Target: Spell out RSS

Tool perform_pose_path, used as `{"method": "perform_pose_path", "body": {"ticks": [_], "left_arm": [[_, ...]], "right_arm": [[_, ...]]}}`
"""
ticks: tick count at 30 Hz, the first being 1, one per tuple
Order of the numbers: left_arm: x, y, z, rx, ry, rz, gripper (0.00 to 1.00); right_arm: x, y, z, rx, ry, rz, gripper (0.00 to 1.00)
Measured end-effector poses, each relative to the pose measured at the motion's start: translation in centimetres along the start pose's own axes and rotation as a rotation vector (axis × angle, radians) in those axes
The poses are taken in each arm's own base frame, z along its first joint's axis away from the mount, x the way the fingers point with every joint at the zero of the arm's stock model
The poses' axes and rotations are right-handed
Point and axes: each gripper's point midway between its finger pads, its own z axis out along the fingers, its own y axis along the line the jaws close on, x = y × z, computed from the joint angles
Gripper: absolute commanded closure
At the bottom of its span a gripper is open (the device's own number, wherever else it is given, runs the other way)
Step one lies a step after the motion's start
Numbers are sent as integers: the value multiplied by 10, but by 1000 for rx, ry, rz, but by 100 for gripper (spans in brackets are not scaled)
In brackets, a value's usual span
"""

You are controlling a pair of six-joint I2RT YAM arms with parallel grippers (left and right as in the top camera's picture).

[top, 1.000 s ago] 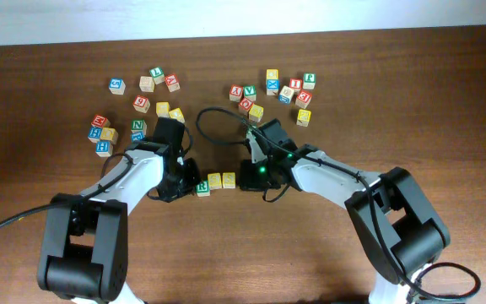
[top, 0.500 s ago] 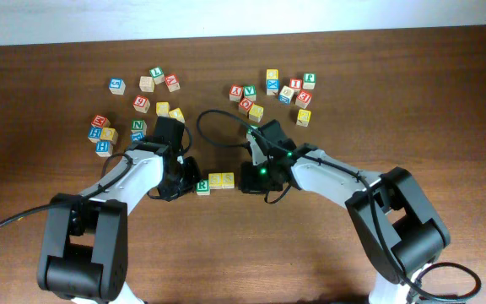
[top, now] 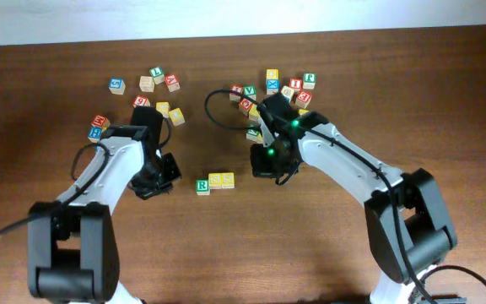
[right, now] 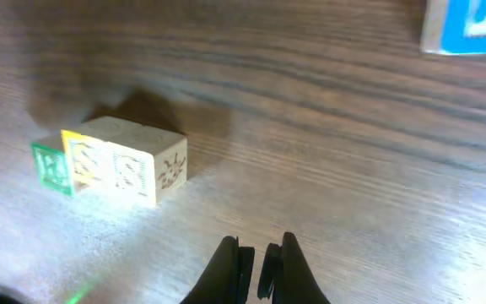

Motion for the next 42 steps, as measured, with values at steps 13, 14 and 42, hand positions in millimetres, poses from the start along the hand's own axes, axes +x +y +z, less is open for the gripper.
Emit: {"method": "perform_pose_path", "body": {"ticks": [13,14,42], "left_arm": [[80,-51,5,4,71,306,100],[81,-54,7,8,65,309,100],[50,-59,29,14,-120,281,100]], "right_arm": [[-20,-59,-92,33,-154,170,2],[-21,-64,-93,36,-156,179,2],[-23,-71,-96,40,-160,201,2]]}}
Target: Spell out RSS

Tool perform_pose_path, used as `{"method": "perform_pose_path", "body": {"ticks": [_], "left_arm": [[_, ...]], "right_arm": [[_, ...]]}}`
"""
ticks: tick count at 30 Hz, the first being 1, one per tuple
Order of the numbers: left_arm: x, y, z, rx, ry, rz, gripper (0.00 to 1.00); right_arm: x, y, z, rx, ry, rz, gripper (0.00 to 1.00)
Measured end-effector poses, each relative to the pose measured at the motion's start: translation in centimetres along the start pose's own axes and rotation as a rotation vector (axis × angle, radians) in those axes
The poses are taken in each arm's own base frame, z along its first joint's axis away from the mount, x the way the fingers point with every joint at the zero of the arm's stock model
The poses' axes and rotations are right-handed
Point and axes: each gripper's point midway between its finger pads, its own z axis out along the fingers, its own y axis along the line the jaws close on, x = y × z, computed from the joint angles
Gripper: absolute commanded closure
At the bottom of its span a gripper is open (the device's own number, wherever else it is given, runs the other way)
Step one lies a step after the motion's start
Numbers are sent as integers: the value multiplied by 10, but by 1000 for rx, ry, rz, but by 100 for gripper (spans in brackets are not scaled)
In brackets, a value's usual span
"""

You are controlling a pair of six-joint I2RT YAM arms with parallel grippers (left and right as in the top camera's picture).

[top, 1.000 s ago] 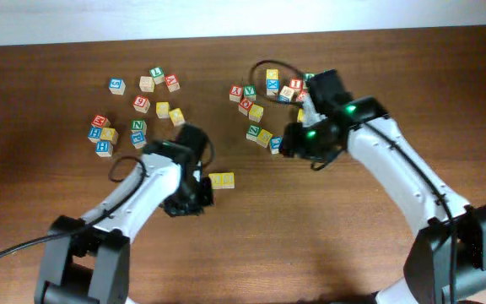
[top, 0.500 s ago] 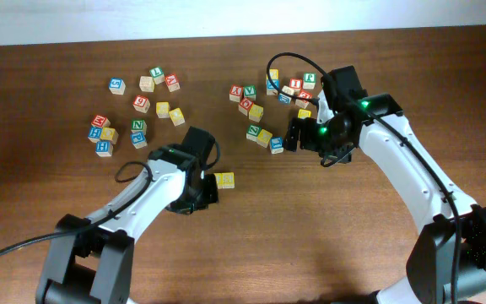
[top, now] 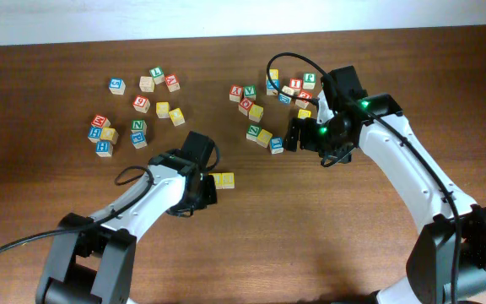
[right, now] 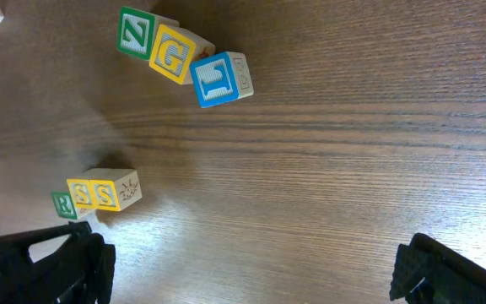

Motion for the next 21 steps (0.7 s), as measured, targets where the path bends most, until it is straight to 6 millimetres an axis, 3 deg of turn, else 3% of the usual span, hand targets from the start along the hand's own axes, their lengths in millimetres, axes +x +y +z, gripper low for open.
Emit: {"method": "perform_pose_path", "body": {"ticks": [21], "left_arm": [[-14,-4,1,9,-59,1,100]], "right_arm": [[0,0,0,0,0,0,2]]}}
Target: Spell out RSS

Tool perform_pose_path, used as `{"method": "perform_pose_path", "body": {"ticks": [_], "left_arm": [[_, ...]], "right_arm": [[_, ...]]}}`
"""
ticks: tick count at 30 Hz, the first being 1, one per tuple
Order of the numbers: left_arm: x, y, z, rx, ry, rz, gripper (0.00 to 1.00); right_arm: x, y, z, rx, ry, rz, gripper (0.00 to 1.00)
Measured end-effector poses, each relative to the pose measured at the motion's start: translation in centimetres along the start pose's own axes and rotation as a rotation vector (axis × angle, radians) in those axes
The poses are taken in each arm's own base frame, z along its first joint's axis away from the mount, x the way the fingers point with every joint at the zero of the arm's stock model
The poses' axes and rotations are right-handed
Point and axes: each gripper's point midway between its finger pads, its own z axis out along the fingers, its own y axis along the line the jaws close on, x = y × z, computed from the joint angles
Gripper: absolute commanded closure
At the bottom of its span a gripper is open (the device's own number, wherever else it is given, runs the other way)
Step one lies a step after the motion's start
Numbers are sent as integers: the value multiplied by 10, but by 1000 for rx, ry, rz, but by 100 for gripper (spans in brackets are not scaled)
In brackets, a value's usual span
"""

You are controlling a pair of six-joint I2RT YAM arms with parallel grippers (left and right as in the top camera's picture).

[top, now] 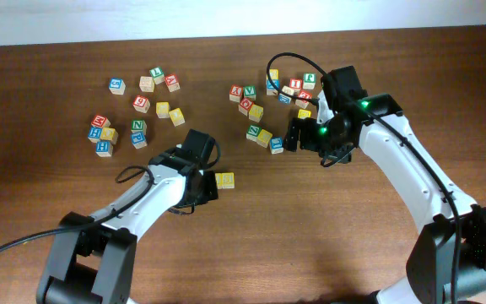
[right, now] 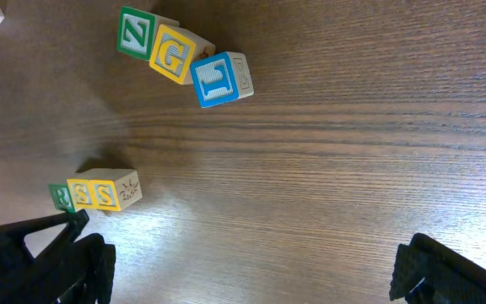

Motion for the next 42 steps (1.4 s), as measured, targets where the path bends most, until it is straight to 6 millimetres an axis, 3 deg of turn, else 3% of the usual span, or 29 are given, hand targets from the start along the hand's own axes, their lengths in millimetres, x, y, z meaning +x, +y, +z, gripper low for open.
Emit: {"method": "perform_pose_path", "body": {"ticks": [19,28,31,35,38,42], "left_arm": [[-5,-3,7,8,-12,0,100],[22,8,5,-31,102,-2,100],[22,6,-5,-14,90,-2,100],[1,-4,-44,60,-39,-6,100],[-36,-9,-79,125,-216,-34,100],[-74,-15,-91,173,-362,-56,100]], "right_arm": [[0,0,0,0,0,1,2],[0,0,0,0,1,1,2],[0,0,0,0,0,0,2],[0,0,0,0,0,0,2],[0,0,0,0,0,0,2],[0,0,0,0,0,0,2]]}}
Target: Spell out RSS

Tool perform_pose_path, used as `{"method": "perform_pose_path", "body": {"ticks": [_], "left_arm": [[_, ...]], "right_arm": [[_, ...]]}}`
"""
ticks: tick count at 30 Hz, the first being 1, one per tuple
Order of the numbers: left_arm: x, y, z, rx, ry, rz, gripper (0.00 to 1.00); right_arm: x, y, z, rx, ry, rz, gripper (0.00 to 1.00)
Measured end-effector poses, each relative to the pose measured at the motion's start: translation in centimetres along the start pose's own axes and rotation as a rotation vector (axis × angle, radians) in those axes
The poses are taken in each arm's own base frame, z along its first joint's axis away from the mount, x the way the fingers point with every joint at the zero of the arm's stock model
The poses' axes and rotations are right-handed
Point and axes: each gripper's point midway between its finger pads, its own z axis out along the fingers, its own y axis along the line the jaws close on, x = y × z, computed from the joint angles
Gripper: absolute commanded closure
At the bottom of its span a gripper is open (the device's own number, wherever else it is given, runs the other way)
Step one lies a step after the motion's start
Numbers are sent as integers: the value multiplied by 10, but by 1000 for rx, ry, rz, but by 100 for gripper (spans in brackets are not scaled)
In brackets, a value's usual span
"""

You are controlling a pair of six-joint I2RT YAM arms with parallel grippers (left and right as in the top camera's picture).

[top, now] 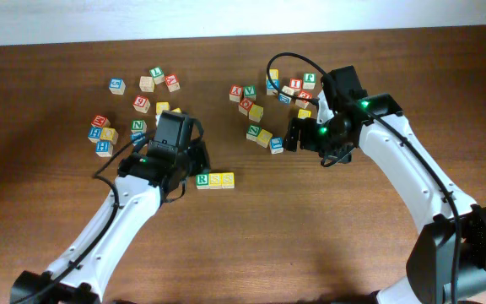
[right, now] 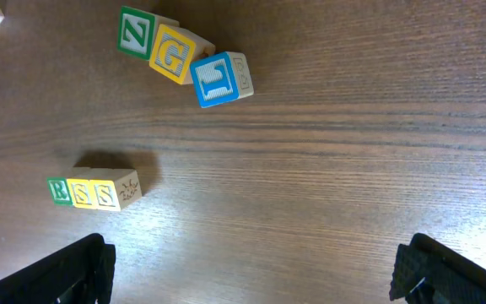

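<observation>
A green R block (top: 202, 181) and two yellow S blocks (top: 215, 180) (top: 228, 180) lie side by side in a straight row, reading RSS. The right wrist view shows the same row, with the R block (right: 58, 191) at its left end. My left gripper (top: 194, 164) hangs just up-left of the R block, apart from it; its jaws are not clear from above. My right gripper (right: 260, 279) is wide open and holds nothing. It sits well to the right of the row, near the loose blocks (top: 298, 135).
A green Z block (right: 136, 32), a yellow G block (right: 172, 55) and a blue block (right: 215, 80) lie in a slanted line beyond the row. Several loose letter blocks are scattered at the back left (top: 137, 103) and back right (top: 270, 88).
My left gripper was over the R block, hiding it from above. It now stands back up-left of it, and the R block shows in full, in line with the S blocks. The right arm has not moved.
At first the R sat slightly off the two S blocks, with my right gripper shut low beside them and my left off to the left. Then the right was away and open, and the left was on the R. Now the left is off it and the row is straight.
</observation>
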Motion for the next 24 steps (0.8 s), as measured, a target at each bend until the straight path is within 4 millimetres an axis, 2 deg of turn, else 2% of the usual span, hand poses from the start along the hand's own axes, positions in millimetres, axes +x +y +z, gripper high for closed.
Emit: {"method": "perform_pose_path", "body": {"ticks": [4,11,15,24], "left_arm": [[-22,-9,20,26,-80,13,100],[-4,9,64,-60,-5,27,100],[4,14,72,-82,27,28,100],[26,23,70,-109,123,32,100]], "right_arm": [[0,0,0,0,0,0,2],[0,0,0,0,0,0,2],[0,0,0,0,0,0,2],[0,0,0,0,1,1,2]]}}
